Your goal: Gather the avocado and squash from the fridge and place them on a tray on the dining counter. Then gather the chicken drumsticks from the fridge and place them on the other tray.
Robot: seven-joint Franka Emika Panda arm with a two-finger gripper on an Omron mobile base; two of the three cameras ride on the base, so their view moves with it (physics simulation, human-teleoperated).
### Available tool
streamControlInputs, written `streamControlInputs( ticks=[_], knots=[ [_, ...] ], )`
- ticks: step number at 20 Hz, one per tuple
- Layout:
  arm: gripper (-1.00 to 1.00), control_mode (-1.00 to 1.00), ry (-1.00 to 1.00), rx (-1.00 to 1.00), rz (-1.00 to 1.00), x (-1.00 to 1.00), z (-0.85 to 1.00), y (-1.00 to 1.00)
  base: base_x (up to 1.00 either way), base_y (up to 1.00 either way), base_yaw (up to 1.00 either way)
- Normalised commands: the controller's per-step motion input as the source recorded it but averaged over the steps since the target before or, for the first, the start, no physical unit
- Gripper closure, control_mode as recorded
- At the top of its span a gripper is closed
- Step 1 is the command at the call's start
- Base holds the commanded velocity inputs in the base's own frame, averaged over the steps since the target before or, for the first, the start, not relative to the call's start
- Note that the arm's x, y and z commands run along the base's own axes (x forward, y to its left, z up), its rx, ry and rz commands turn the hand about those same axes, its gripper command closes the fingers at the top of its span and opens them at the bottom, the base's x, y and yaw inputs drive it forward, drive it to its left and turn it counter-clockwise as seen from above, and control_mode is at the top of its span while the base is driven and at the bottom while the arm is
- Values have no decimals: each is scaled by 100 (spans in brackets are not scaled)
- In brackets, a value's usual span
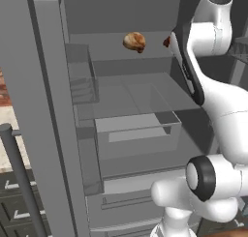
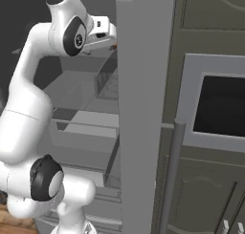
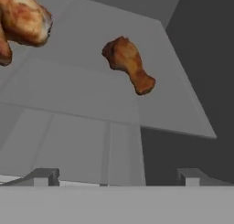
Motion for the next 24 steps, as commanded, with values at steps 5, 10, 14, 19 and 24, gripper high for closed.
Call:
streamControlInputs(
  ticks=[5, 10, 14, 19, 24],
  knots=[
    [-100, -100, 6, -2, 0, 50, -12, -13, 0, 0, 0],
    [-100, -100, 6, -1, 0, 51, -12, -4, 0, 0, 0],
    [-100, -100, 2, 0, 0, 52, -2, 0, 0, 0, 0],
    [-100, -100, 1, 0, 0, 50, -7, 0, 0, 0, 0],
    [-100, -100, 2, 0, 0, 46, -8, -2, 0, 0, 0]
  ],
)
